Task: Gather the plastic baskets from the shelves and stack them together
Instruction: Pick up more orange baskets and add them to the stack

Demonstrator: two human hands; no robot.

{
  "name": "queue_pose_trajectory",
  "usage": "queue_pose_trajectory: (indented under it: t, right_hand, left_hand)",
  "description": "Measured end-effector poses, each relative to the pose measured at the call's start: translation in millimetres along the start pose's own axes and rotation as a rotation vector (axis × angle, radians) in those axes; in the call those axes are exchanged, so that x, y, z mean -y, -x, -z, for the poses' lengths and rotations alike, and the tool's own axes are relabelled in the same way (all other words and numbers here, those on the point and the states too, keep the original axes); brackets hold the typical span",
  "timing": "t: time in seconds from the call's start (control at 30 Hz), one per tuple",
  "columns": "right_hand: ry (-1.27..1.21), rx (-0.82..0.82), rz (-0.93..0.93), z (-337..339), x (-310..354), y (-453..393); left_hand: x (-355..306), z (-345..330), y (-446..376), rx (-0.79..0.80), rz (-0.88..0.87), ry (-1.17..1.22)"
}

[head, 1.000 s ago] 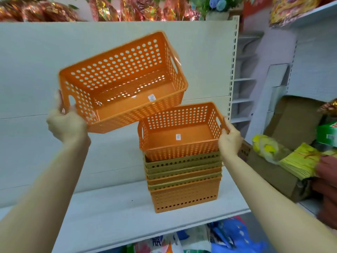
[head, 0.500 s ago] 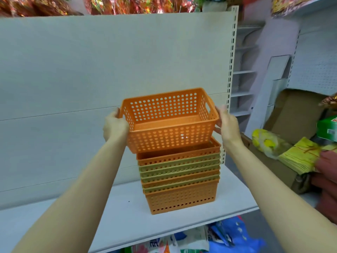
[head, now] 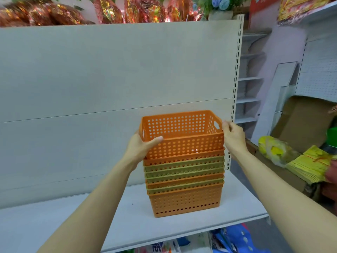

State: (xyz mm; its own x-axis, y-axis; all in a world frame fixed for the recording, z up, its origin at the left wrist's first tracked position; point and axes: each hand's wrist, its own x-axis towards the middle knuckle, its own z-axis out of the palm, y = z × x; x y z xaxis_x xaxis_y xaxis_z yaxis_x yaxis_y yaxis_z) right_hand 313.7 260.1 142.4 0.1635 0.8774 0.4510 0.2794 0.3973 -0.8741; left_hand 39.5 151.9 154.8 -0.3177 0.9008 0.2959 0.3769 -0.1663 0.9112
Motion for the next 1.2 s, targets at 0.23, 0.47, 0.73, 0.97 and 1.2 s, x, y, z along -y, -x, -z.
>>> queue_pose_trajectory:
  t: [0.23,0.47,0.73,0.97,1.2]
  right_hand:
    - [0.03,0.022,-0.037,2.5,-1.4,-0.6]
    - [0.172,0.169,-0.088,-2.1,-22.5,14.8]
    - [0.493,-0.091,0.291,-19.0,-6.3,34.9]
    - [0.371,0.082,0.586,-65.4,25.9,110.1]
    - [0.356,0.259,0.748,-109.8,31.2,187.7]
  left_hand:
    - [-2.9,1.4,-2.8,-0.073,-0.014,-0.25]
    - [18.5,-8.9,15.7,-0.021,0.092,-0.358]
    - [30.4,18.0,28.6,-0.127,-0.103,-0.981]
    - [39.5,59.4,78.5,-0.175,-0.271,-1.183]
    - [64.6,106.9,135.8,-0.214,-0.267,-1.262]
